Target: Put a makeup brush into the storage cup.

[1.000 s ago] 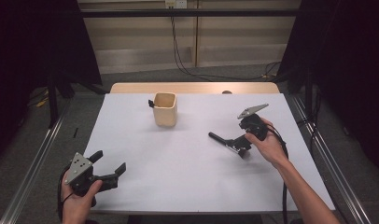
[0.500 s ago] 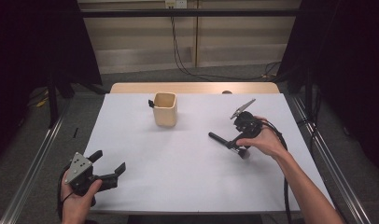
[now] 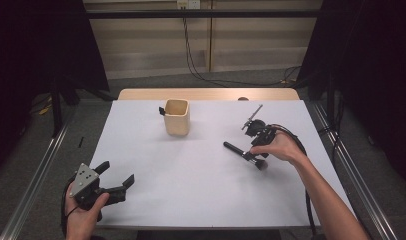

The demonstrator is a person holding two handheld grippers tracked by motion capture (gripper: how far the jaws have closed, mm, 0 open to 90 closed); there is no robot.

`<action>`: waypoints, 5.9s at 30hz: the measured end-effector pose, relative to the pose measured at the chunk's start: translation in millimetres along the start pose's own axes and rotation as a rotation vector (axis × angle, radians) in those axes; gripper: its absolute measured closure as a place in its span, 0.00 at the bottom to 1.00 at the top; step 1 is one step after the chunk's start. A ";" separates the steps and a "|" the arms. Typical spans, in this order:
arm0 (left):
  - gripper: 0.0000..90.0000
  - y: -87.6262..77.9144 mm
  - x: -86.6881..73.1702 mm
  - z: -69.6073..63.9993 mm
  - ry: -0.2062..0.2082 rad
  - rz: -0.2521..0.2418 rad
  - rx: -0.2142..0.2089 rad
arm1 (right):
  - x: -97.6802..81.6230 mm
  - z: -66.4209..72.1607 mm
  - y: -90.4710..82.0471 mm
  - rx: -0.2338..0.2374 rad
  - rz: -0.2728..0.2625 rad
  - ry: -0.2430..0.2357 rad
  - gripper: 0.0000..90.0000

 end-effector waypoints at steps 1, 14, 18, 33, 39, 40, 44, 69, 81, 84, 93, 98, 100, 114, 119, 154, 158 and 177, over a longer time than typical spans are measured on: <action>0.04 0.0 -0.1 0.0 0.000 0.001 -0.001 | 0.4 -0.5 0.3 0.000 0.008 -0.006 0.35; 0.04 -0.5 -1.1 0.5 -0.003 0.004 -0.002 | 3.8 -1.2 10.1 0.000 0.117 -0.021 0.50; 0.04 -0.8 -1.3 1.1 0.000 0.005 0.002 | 4.0 -0.7 15.4 -0.009 0.146 -0.030 0.53; 0.04 -0.4 -1.8 -0.4 -0.006 0.004 -0.006 | 6.6 2.8 25.0 -0.044 0.204 -0.025 0.65; 0.04 -0.4 -1.9 0.4 0.000 0.008 -0.003 | 5.9 0.2 23.7 -0.035 0.200 -0.007 0.79; 0.04 -0.4 -2.0 0.3 -0.003 0.007 -0.002 | 6.0 0.6 23.6 -0.034 0.201 -0.005 0.79; 0.04 -0.2 -2.1 0.2 0.000 0.009 -0.003 | 6.0 0.6 23.5 -0.038 0.202 -0.006 0.79; 0.04 1.0 -2.4 -0.8 0.005 0.016 -0.004 | -9.9 -2.1 2.9 0.023 0.013 0.079 0.80; 0.04 -0.6 -1.9 0.1 0.002 0.018 -0.003 | -18.5 0.2 -11.6 0.003 -0.153 0.089 0.80; 0.04 -1.3 -1.3 -0.6 0.000 0.017 -0.007 | -21.1 1.4 -13.1 0.003 -0.198 0.097 0.80; 0.04 -1.6 -0.7 -0.3 0.002 0.007 -0.010 | -30.6 0.7 -16.5 -0.008 -0.330 0.135 0.80; 0.04 -1.5 -0.2 -0.3 -0.015 0.010 -0.011 | -36.1 2.3 -21.4 -0.008 -0.415 0.140 0.80; 0.04 -1.4 0.1 0.6 -0.022 0.012 -0.015 | -37.7 3.2 -22.2 0.003 -0.438 0.140 0.80; 0.03 -0.7 3.4 -5.7 0.002 -0.004 -0.040 | -49.2 17.5 -24.5 0.065 -0.525 0.091 0.80; 0.03 0.0 4.5 -9.3 0.021 -0.003 -0.049 | -48.8 29.6 -24.8 0.094 -0.531 0.047 0.80; 0.03 9.0 18.8 -36.7 0.106 -0.003 -0.161 | -19.4 86.3 -17.7 0.190 -0.468 -0.165 0.79; 0.03 12.1 21.7 -40.6 0.133 -0.003 -0.182 | -12.4 93.2 -16.9 0.201 -0.457 -0.189 0.79; 0.03 26.3 36.8 -63.6 0.193 0.019 -0.265 | 3.5 110.8 -13.9 0.238 -0.393 -0.302 0.79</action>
Point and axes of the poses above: each handheld gripper's, and its own axes: y roughly forward along the jaws, x roughly out of its top, z roughly to its left, the point moved 4 cm from there along y, roughly forward along the jaws, and after that the axes turned 8 degrees about z, right-handed, at the moved point
